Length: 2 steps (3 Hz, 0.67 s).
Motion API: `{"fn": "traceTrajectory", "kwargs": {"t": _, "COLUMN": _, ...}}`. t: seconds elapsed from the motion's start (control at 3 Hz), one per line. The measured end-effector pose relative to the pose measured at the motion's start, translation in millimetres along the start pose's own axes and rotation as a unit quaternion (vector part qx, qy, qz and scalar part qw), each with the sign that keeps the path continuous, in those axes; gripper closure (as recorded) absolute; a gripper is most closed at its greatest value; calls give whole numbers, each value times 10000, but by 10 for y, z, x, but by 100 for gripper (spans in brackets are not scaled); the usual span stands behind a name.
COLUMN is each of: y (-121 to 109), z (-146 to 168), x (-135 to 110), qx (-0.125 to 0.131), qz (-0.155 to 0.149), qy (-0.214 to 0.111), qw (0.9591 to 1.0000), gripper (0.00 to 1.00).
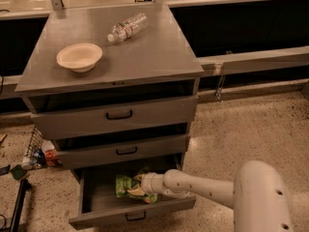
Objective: Pick green rice chip bag from bottom drawer and place on counter
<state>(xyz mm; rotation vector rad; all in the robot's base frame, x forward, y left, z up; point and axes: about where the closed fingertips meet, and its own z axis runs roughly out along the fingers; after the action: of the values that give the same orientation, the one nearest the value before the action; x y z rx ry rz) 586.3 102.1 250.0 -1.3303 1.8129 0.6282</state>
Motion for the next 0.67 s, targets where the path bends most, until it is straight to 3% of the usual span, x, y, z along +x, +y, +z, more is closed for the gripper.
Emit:
{"fn": "traceTrajectory", "kwargs": {"t": 0.33, "y": -64, "z": -823, "x": -373, "qx": 359, "qz": -297, "qy": -187, "qw": 9987, "gripper": 100}}
{"fn": "traceTrajectory", "kwargs": {"t": 0.67, "y": 413, "z": -1465, "x": -706, "qx": 165, "qz": -556, "qy": -407, "qw": 9975, "gripper": 100}}
